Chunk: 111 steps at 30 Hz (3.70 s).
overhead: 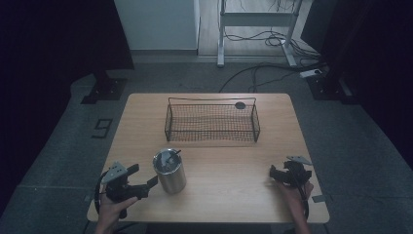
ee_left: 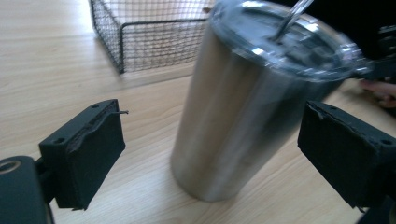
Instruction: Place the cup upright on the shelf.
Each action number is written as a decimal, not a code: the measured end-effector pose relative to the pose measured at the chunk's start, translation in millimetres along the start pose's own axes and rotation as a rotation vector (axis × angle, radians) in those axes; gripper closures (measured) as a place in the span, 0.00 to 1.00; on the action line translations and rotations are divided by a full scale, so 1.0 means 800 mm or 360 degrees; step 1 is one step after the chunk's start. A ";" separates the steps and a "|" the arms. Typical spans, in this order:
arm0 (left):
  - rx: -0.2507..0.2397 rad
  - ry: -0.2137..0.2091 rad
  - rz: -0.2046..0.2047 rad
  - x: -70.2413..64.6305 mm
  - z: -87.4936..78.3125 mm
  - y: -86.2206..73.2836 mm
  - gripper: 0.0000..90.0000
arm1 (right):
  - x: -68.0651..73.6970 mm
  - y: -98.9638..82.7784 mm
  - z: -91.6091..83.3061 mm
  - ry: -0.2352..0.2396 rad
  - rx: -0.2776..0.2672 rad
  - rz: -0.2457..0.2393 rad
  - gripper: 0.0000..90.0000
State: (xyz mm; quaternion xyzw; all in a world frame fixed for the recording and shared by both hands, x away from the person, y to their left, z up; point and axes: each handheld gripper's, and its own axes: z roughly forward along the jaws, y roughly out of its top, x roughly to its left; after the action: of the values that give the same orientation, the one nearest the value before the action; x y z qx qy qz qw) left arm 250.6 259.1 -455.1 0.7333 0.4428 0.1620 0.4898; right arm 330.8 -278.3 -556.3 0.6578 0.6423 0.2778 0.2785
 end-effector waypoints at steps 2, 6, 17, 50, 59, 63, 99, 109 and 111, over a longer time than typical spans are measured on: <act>0.0012 -0.0005 0.0014 -0.003 0.003 0.000 0.07 | 0.000 0.000 0.000 0.0000 0.0000 0.0000 0.04; 0.0025 -0.0007 0.0040 -0.008 0.008 0.000 0.07 | 0.000 0.000 0.000 0.0000 0.0000 0.0000 0.04; 0.0083 -0.0021 0.0130 -0.027 0.031 -0.003 0.03 | 0.000 0.000 0.000 0.0000 -0.0001 0.0000 0.04; 0.0150 0.0174 0.0214 -0.045 0.104 -0.001 0.03 | 0.000 0.000 0.000 0.0004 -0.0002 -0.0003 0.05; 0.0134 0.0188 0.0229 -0.047 0.104 -0.002 0.04 | 0.000 0.000 -0.001 0.0004 -0.0003 -0.0002 0.05; 0.0118 0.0188 0.0246 -0.049 0.103 -0.004 0.04 | 0.000 0.000 -0.001 0.0004 -0.0003 -0.0001 0.06; 0.0055 0.0201 0.0210 -0.045 0.090 -0.002 0.04 | 0.000 0.000 -0.001 0.0008 -0.0007 -0.0003 0.07; 0.0061 0.0192 0.0228 -0.049 0.088 -0.001 0.04 | 0.000 0.000 -0.001 0.0009 -0.0009 -0.0004 0.07; 0.0062 0.0190 0.0229 -0.050 0.088 -0.001 0.04 | 0.000 0.000 -0.001 0.0009 -0.0009 -0.0004 0.07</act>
State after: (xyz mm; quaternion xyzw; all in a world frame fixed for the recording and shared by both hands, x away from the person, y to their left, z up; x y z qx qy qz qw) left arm 275.6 186.6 -481.0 0.7617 0.4204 0.2317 0.4352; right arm 329.9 -278.2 -555.7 0.6555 0.6431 0.2811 0.2788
